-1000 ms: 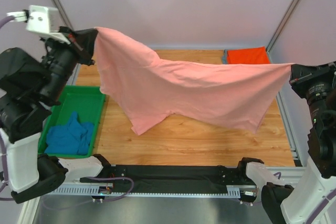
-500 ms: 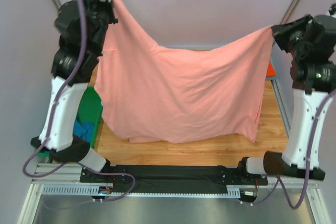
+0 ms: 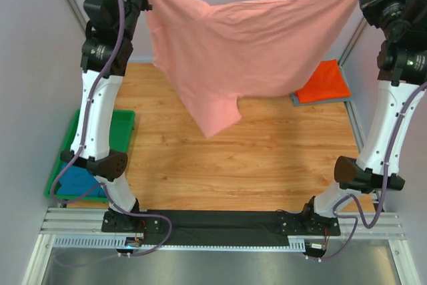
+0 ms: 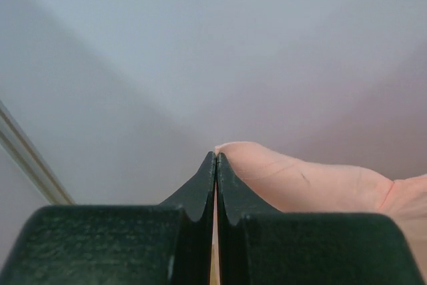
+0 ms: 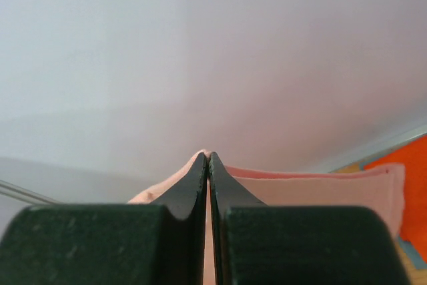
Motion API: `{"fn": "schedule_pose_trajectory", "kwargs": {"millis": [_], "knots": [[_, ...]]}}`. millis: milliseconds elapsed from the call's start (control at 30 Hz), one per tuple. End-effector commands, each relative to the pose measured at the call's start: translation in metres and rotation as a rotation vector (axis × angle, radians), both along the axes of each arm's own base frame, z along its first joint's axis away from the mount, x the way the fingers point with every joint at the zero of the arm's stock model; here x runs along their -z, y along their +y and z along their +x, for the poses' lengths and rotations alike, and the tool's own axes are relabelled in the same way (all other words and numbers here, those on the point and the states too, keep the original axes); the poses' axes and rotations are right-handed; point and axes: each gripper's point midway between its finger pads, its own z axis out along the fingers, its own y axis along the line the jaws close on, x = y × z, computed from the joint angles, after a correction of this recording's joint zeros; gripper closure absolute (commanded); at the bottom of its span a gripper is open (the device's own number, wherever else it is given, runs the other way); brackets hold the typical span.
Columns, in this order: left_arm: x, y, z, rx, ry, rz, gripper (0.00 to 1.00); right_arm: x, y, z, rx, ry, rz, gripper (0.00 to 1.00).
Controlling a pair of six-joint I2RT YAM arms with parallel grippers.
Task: Fold and stack the t-shirts
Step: Flatten the tshirt out
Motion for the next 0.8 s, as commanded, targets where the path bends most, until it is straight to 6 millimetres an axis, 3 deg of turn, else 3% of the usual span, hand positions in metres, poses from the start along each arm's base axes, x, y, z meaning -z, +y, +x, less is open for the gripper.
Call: {"fn": "schedule_pose_trajectory", "kwargs": {"millis": [0,33,67,100,133,167,200,233,267,300,333,367,400,433,467,533,567,633,667,700,767], "knots": [[-0.118,0.026,-0.102,0.033,-0.344,-0.076,1.0,-0.056,0.005,-0.056,-0.009,-0.184,-0.037,1.0],[-0.128,0.032,-0.12,0.034,-0.373,-0.081,1.0,-0.054,0.005,-0.061,-0.006,-0.178,-0.056,1.0],[-0.122,0.03,-0.12,0.043,-0.353,-0.075,1.0,-0.05,0.004,-0.064,-0.006,-0.165,-0.075,1.0],[-0.119,0.031,-0.126,0.05,-0.343,-0.073,1.0,-0.035,0.003,-0.068,0.001,-0.115,-0.083,1.0],[-0.123,0.035,-0.145,0.063,-0.353,-0.08,1.0,-0.024,0.002,-0.07,0.008,-0.085,-0.114,1.0],[-0.099,0.028,-0.136,0.076,-0.279,-0.062,1.0,-0.011,0.001,-0.072,0.009,-0.051,-0.122,1.0],[-0.101,0.034,-0.161,0.083,-0.292,-0.069,1.0,0.013,0.003,-0.079,0.006,0.003,-0.12,1.0],[-0.089,0.035,-0.165,0.084,-0.264,-0.071,1.0,0.031,0.004,-0.083,0.004,0.045,-0.131,1.0],[-0.044,0.022,-0.148,0.102,-0.151,-0.048,1.0,0.045,0.005,-0.089,0.007,0.078,-0.127,1.0],[-0.04,0.029,-0.172,0.106,-0.154,-0.065,1.0,0.046,0.011,-0.114,0.011,0.064,-0.129,1.0],[-0.021,0.032,-0.175,0.095,-0.109,-0.093,1.0,0.096,0.01,-0.109,0.003,0.171,-0.093,1.0],[0.029,0.022,-0.166,0.102,0.014,-0.072,1.0,0.11,0.016,-0.117,-0.01,0.192,-0.065,1.0],[0.038,0.03,-0.186,0.099,0.024,-0.085,1.0,0.121,0.023,-0.136,-0.019,0.196,-0.058,1.0],[0.06,0.035,-0.189,0.069,0.078,-0.095,1.0,0.14,0.028,-0.142,-0.029,0.235,-0.039,1.0],[0.107,0.034,-0.188,0.054,0.197,-0.056,1.0,0.181,0.03,-0.142,-0.035,0.331,0.004,1.0],[0.135,0.057,-0.208,-0.034,0.244,-0.083,1.0,0.205,0.041,-0.16,-0.057,0.376,0.028,1.0],[0.177,0.061,-0.207,-0.071,0.336,-0.047,1.0,0.237,0.044,-0.162,-0.064,0.448,0.05,1.0],[0.201,0.078,-0.222,-0.137,0.364,-0.077,1.0,0.266,0.048,-0.177,-0.063,0.523,0.089,1.0],[0.229,0.08,-0.225,-0.154,0.432,-0.056,1.0,0.291,0.053,-0.187,-0.076,0.586,0.101,1.0],[0.236,0.083,-0.232,-0.155,0.439,-0.066,1.0,0.306,0.055,-0.193,-0.079,0.62,0.105,1.0],[0.264,0.08,-0.238,-0.146,0.512,-0.075,1.0,0.323,0.057,-0.208,-0.079,0.652,0.1,1.0]]}}
